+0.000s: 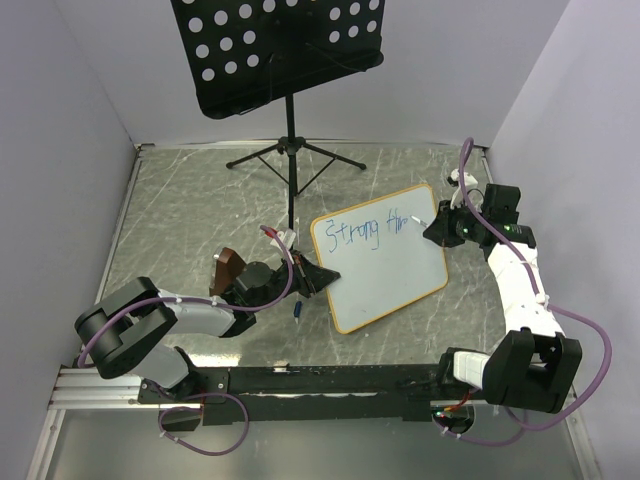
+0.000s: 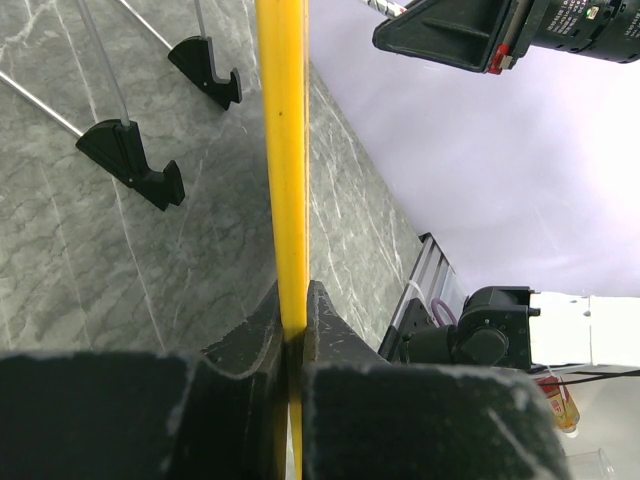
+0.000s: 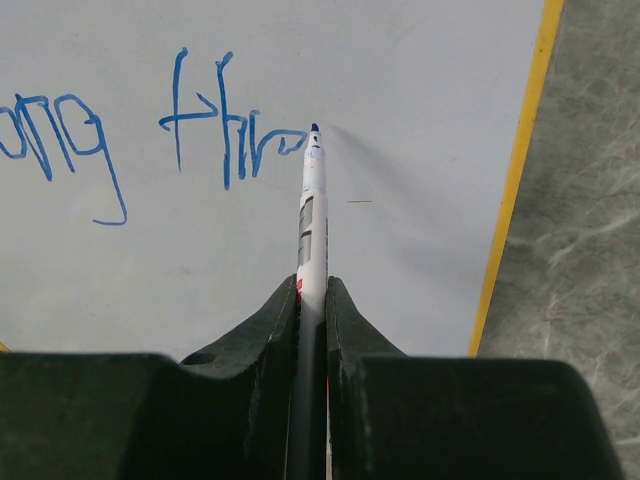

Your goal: Write a sentence on the whiteboard

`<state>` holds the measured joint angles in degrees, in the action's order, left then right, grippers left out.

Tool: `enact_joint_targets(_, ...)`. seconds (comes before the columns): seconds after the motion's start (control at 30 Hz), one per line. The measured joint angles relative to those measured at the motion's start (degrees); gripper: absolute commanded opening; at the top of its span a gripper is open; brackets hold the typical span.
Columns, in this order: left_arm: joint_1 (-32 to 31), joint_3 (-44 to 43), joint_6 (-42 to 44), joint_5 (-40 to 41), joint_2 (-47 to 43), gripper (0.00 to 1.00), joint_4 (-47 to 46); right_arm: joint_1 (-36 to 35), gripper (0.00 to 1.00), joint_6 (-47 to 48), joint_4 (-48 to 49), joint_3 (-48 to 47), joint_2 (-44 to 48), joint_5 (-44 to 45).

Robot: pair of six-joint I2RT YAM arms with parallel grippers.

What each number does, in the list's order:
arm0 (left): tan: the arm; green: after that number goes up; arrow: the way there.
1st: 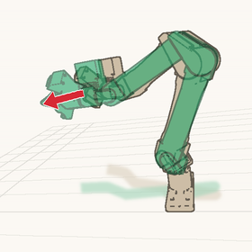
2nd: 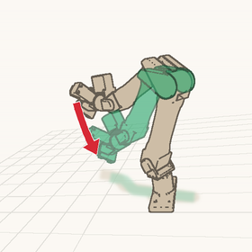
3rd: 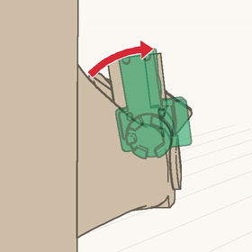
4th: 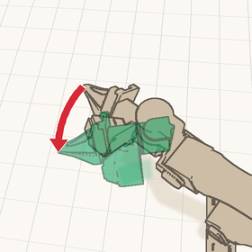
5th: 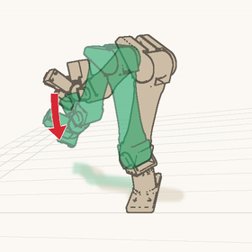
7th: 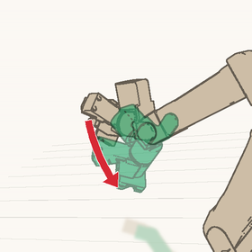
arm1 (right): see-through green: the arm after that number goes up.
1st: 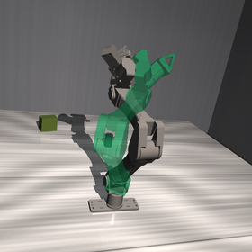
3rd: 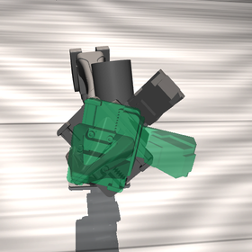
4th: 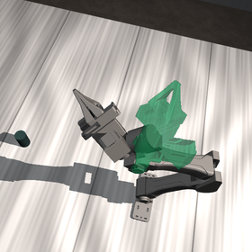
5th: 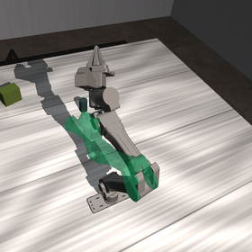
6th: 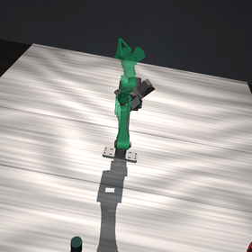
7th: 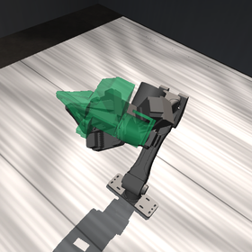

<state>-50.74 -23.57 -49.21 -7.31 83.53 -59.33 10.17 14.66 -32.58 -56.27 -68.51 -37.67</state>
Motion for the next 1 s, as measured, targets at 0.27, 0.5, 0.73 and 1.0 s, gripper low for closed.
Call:
enact_joint_targets(0.27, 0.00, 0.00, 0.00, 0.00, 0.00, 0.01, 0.02, 0.00, 0.00, 0.17, 0.00, 0.00, 0.00, -0.52)
enact_joint_targets(0.5, 0.00, 0.00, 0.00, 0.00, 0.00, 0.01, 0.02, 0.00, 0.00, 0.22, 0.00, 0.02, 0.00, -0.98)
enact_joint_targets(0.73, 0.00, 0.00, 0.00, 0.00, 0.00, 0.01, 0.02, 0.00, 0.00, 0.35, 0.00, 0.02, 0.00, -1.14)
enact_joint_targets(1.0, 0.00, 0.00, 0.02, 0.00, 0.00, 0.01, 0.02, 0.00, 0.00, 0.59, 0.00, 0.00, 0.00, -1.25)
